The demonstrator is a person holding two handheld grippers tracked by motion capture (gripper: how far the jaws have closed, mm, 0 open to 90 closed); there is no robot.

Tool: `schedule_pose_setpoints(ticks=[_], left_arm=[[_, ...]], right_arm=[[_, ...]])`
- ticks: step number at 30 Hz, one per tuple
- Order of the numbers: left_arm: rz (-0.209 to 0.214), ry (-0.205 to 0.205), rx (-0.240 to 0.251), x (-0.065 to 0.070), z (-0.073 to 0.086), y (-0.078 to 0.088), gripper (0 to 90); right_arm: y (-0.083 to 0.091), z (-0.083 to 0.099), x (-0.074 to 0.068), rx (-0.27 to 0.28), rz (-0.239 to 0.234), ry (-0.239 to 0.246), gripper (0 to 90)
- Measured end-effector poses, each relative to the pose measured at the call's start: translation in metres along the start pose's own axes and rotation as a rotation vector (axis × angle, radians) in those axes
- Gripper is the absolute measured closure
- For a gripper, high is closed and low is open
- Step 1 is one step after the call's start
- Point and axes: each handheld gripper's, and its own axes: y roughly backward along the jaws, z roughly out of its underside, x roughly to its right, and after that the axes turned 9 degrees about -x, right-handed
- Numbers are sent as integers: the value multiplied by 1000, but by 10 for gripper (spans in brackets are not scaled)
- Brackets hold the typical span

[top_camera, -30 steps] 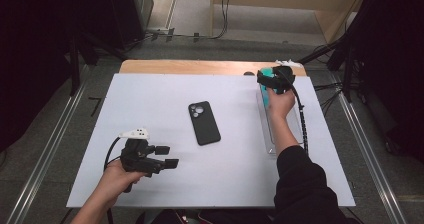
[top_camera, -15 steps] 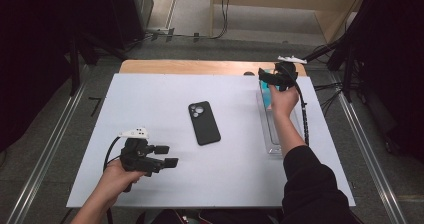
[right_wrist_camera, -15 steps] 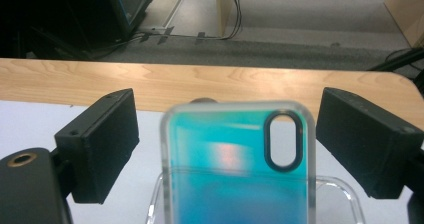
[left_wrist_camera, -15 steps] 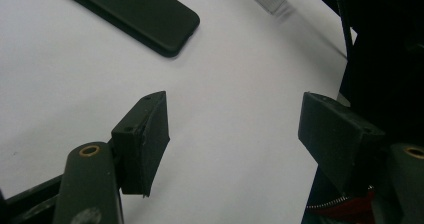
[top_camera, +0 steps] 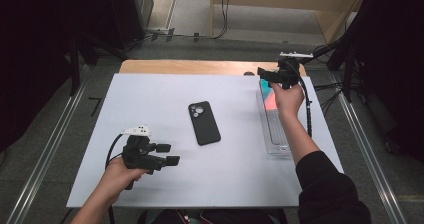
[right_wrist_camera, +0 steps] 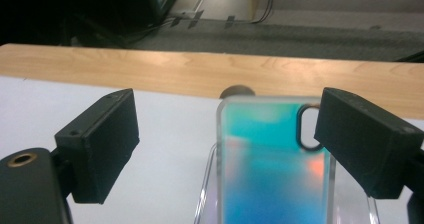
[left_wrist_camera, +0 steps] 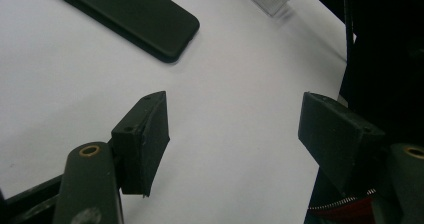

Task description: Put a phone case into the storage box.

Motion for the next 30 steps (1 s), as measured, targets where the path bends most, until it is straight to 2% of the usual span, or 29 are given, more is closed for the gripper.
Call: schedule_pose_setpoints(ticks=[4, 7, 17, 30], left_arm=[[2, 6, 4, -1, -2, 0, 287], [-5, 11, 2, -3, -4, 0, 286], [-11, 42, -9, -9, -8, -1, 286], [-4, 47, -3, -10, -11, -1, 286]], right_arm=[[7, 4, 1, -30, -28, 15, 91], [13, 7, 0, -53, -71, 24, 91], [38, 23, -11, -99, -148, 78, 92], [62, 54, -30, -143, -298, 148, 94]])
